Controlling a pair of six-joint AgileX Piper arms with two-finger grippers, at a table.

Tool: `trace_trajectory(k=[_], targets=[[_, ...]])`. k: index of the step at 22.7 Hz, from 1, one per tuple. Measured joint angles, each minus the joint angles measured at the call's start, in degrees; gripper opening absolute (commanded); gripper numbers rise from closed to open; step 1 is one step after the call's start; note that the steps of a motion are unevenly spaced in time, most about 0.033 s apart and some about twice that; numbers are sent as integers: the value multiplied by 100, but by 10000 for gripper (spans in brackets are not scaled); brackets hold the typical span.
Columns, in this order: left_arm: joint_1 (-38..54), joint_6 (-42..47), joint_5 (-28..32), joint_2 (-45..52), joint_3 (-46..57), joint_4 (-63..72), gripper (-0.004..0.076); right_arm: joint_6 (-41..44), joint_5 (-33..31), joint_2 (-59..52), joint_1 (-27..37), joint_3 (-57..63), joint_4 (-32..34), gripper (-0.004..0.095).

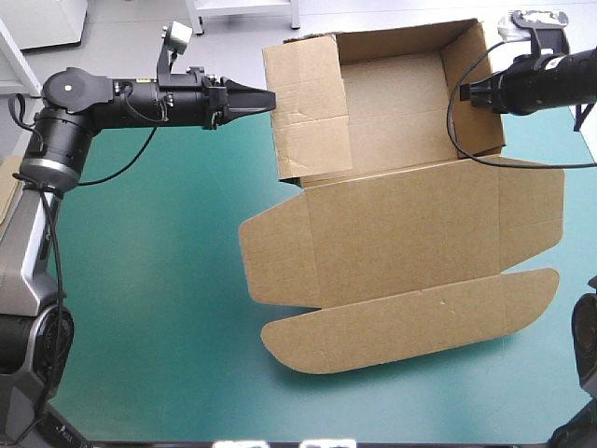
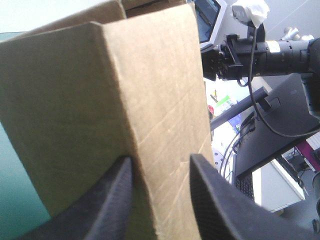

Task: Fold the box

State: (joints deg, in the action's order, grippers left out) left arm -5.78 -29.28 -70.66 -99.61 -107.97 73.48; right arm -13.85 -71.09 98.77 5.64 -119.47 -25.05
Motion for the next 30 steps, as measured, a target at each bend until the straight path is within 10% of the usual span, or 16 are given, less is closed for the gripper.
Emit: trace_trajectory(k=[15,30], targets=[[-464,621,25,0,0,-1258,468,34,0,11,-139,0,0,-11],[-1437,2413,1883,0,0,-3870,459,709,265,11,-926,0,1133,1]])
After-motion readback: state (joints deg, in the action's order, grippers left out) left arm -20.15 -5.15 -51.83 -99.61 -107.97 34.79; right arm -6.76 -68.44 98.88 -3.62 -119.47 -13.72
